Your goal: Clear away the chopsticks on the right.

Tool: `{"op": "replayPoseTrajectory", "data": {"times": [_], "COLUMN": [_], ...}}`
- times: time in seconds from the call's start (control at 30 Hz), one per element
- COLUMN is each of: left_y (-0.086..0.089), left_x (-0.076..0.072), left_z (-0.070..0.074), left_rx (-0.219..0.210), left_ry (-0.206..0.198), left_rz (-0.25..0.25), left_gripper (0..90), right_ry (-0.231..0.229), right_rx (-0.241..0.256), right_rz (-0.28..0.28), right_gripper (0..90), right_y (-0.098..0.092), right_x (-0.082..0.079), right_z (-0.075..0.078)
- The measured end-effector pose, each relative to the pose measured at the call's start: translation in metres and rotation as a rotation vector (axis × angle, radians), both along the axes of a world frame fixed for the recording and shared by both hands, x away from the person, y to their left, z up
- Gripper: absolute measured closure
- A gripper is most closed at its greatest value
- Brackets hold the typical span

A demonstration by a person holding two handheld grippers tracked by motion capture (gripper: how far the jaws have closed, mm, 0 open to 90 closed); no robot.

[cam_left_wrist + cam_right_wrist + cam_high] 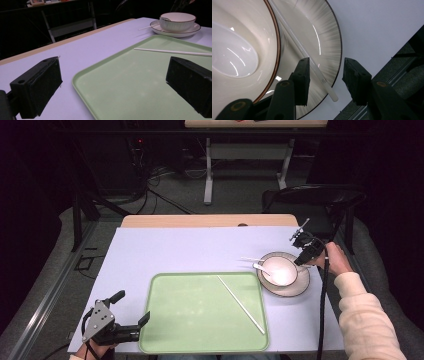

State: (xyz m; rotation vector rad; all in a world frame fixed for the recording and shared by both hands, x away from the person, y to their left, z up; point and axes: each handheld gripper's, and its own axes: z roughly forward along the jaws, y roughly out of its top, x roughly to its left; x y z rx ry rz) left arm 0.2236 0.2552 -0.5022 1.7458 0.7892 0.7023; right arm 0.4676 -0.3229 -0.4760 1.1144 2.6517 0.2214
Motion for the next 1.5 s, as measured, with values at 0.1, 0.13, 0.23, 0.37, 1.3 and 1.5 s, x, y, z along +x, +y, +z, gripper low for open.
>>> {"op": "replayPoseTrajectory", "data": {"times": [0.1,0.13,0.23,0.37,1.3,1.5], "left_y": [0.0,0.0,0.0,0.0,0.0,0.0], "left_x": [0.0,0.0,0.0,0.0,0.0,0.0], "left_z": [0.0,0.0,0.0,0.0,0.0,0.0], "left_rx": [-0.001,0.0,0.0,-0.001,-0.006,-0.001], "left_ry": [0.0,0.0,0.0,-0.001,-0.001,-0.002], "left_rz": [0.0,0.0,0.0,0.001,0.004,0.003], "left_gripper": [0.0,0.0,0.0,0.0,0.0,0.0], "right_ry": [0.019,0.019,0.033,0.049,-0.03,-0.071], "right_rx": [-0.014,-0.014,-0.011,-0.007,0.043,0.051], "right_rz": [0.036,0.036,0.034,0.021,-0.024,-0.066], "right_gripper": [59.2,59.2,61.2,65.1,83.4,83.6], "right_y": [0.0,0.0,-0.001,-0.001,-0.003,-0.005], "right_x": [0.001,0.001,0.001,0.001,-0.015,-0.023], "right_z": [-0.006,-0.006,-0.009,-0.016,-0.024,-0.011]}}
